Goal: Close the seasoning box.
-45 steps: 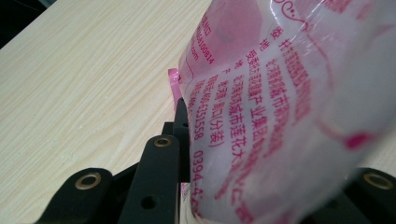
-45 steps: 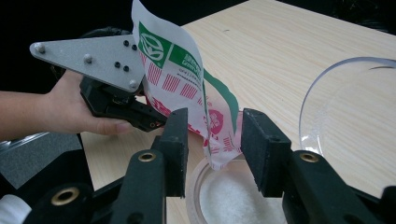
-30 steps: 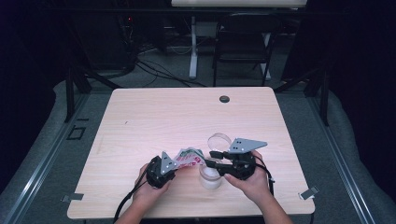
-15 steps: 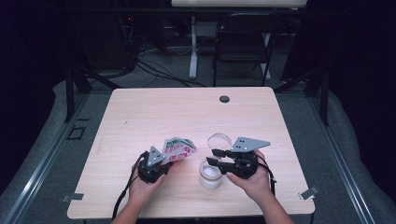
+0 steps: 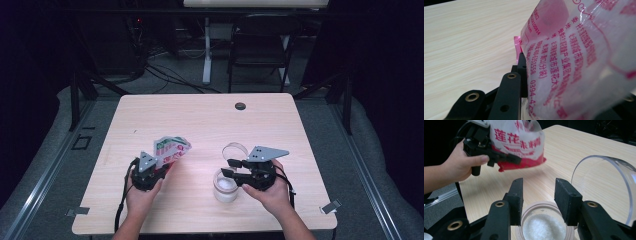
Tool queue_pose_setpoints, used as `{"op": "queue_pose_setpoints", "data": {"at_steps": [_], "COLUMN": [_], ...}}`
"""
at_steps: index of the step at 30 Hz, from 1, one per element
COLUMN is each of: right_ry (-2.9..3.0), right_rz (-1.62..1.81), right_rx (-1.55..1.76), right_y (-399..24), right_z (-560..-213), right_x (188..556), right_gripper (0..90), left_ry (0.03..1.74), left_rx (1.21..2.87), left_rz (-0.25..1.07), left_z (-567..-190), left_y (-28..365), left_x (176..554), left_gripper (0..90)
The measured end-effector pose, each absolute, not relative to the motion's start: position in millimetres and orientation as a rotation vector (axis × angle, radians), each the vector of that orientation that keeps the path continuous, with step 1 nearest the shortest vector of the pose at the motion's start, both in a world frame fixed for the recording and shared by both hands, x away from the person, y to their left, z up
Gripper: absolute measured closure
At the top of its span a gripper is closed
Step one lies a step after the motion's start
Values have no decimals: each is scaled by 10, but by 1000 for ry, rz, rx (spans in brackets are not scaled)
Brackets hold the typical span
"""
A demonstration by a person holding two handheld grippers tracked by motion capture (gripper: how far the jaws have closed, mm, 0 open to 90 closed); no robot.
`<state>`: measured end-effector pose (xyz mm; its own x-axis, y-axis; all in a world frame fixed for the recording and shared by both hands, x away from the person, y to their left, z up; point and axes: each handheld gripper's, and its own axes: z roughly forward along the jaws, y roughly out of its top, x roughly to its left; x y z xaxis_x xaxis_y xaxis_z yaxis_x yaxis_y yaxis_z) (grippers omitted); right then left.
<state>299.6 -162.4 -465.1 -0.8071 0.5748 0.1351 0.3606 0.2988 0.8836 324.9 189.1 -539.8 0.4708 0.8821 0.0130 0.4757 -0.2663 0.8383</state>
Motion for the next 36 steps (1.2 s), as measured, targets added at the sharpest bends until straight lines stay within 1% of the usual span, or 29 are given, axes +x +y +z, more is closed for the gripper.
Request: {"op": "queue_pose_setpoints", "data": {"at_steps": [8,13,22,26,36], "right_ry": [2355,2357,2351,2351,2338], "right_rz": [1521,1516,1521,1517,1517], "right_rx": [856,853,854,853,863], "right_y": [-1613,-1604,-1612,-1615,-1626], "right_z": [-4650,-4653,-4646,-4644,-4642], "right_x": [3011,3017,3017,3017,3019], "right_gripper": [581,579,577,578,578], "left_ry": [1281,1350,1439,1474,1546], "left_rx": [1810,1750,1730,1721,1771], "left_rz": [684,682,761,777,826], "left_z": [-5369,-5356,-5348,-5372,-5471], "left_y": [2248,2400,2628,2694,2755], "left_x": [3269,3275,3279,3290,3345], "left_gripper": [752,751,751,751,748]}}
